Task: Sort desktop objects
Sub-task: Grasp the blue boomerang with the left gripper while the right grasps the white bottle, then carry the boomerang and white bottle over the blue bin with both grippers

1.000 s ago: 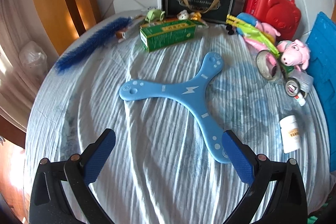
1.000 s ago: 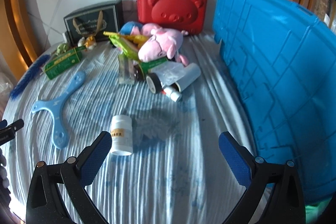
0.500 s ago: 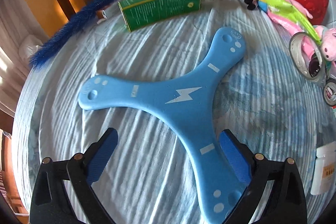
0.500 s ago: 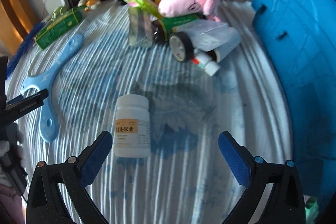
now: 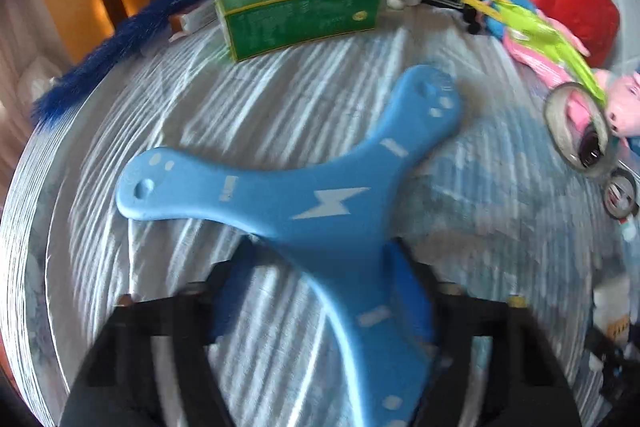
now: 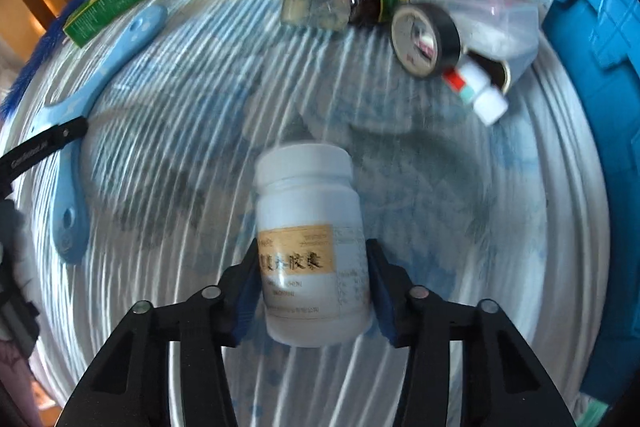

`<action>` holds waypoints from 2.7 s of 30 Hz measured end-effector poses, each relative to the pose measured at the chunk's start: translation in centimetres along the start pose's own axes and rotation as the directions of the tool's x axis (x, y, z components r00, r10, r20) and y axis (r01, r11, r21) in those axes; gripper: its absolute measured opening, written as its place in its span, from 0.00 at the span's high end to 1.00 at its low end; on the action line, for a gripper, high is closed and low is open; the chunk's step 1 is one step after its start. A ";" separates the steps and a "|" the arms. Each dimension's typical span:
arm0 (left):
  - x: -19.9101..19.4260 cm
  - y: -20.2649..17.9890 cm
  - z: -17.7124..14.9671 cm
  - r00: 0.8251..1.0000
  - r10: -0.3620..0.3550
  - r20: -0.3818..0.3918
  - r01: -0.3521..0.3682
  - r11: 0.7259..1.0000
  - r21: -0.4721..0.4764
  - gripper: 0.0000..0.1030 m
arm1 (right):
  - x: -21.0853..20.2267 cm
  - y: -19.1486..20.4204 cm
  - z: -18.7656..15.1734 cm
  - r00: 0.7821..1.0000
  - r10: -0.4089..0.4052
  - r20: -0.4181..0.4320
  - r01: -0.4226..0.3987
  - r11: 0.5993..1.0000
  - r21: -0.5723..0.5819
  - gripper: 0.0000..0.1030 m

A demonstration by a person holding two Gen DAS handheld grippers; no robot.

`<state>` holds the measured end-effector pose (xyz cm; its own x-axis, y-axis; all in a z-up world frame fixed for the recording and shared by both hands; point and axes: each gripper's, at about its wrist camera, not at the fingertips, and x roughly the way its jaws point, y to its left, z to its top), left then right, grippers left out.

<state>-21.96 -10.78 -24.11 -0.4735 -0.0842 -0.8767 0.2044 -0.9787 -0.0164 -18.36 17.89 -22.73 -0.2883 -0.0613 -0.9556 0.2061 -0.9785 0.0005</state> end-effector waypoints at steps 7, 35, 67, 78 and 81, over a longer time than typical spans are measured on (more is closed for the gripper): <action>-1.9 1.4 -1.5 0.998 -0.056 0.012 0.056 0.998 0.006 0.58 | -0.1 -0.7 0.0 1.000 0.010 0.009 -0.010 1.000 0.011 0.54; -24.4 -2.6 -3.9 0.887 -0.187 0.423 0.139 0.980 0.143 0.58 | -21.5 -2.5 -2.6 0.857 -0.004 0.515 0.008 1.000 -0.006 0.56; -42.7 -58.0 -6.5 0.775 -0.594 0.216 0.384 0.714 0.586 0.58 | -36.7 -42.6 -14.0 0.753 -0.368 0.545 0.212 0.920 0.329 0.56; -40.7 -62.5 -8.7 0.865 -0.478 0.150 0.297 0.730 0.615 0.58 | -34.3 -46.9 -14.2 0.790 -0.342 0.508 0.200 0.928 0.313 0.56; -40.5 -62.4 -8.8 0.871 -0.461 0.170 0.271 0.740 0.615 0.54 | -34.0 -47.5 -14.0 0.794 -0.338 0.505 0.199 0.930 0.310 0.56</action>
<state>-8.00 55.32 8.15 -0.6521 0.3457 -0.6747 -0.5044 -0.8623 0.0457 -5.26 69.16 5.62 -0.7706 0.1829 -0.6105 -0.1559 -0.9829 -0.0977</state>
